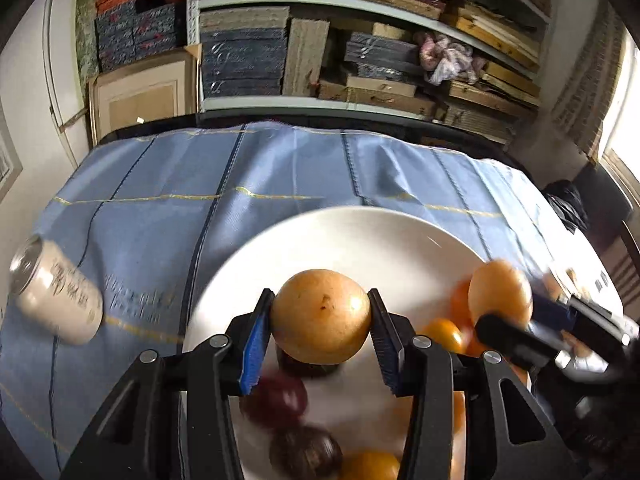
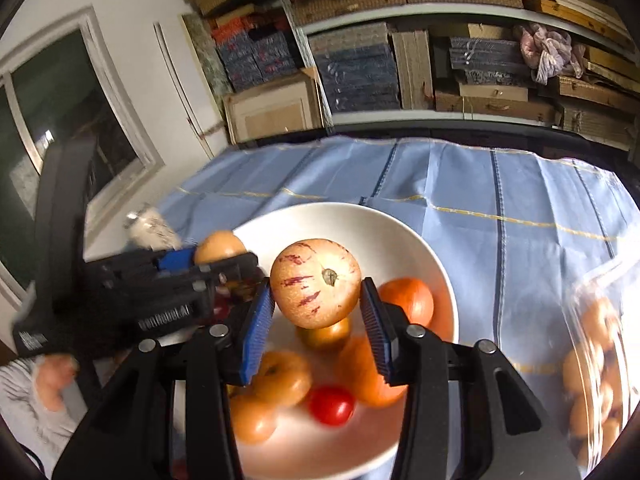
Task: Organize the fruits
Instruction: 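Lower both held fruits onto the white plate and open both tools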
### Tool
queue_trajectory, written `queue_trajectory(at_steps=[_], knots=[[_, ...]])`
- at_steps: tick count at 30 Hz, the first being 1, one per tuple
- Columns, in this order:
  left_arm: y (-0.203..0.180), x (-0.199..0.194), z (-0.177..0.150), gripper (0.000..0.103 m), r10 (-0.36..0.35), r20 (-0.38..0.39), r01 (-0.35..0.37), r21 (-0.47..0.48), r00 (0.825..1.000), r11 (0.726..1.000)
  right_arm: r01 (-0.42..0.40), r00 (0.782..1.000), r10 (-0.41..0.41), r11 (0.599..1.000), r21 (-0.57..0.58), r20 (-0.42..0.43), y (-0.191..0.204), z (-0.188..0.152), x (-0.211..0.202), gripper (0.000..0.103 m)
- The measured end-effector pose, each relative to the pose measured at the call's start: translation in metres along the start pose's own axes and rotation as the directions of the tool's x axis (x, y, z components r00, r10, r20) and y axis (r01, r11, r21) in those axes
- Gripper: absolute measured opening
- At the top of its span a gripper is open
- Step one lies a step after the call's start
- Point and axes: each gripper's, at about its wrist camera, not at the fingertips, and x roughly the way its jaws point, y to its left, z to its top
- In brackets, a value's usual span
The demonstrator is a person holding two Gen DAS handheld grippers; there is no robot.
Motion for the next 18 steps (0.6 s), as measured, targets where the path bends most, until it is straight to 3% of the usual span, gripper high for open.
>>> queue_trajectory(at_steps=[4,10,15,18], knots=[[0.015,0.023,0.012,0.047,-0.010,-0.034,0.008,-0.050,0.999,0.999,0.019,0.999,-0.020,1.000,-0.017,-0.042,-0.004,0.004,0.031,0.043],[0.021,0.030,0.015,0.050,-0.023,-0.042,0.020,-0.072,0.999,0.997,0.037,0.998,-0.039,0.998,-0.050,-0.055,0.001,0.007,0.043,0.046],[0.018,0.007,0.014,0.057,-0.028,-0.009,0.027,-0.078,1.000,0.997,0.032,0.999,-0.032,0.999,-0.031,0.000,0.001,0.009,0.020,0.046],[0.016,-0.021,0.010,0.062,-0.028,0.026,0.030,-0.073,0.999,0.997,0.006,0.999,-0.005,1.000,-0.014,0.051,0.007,0.006,-0.015,0.050]])
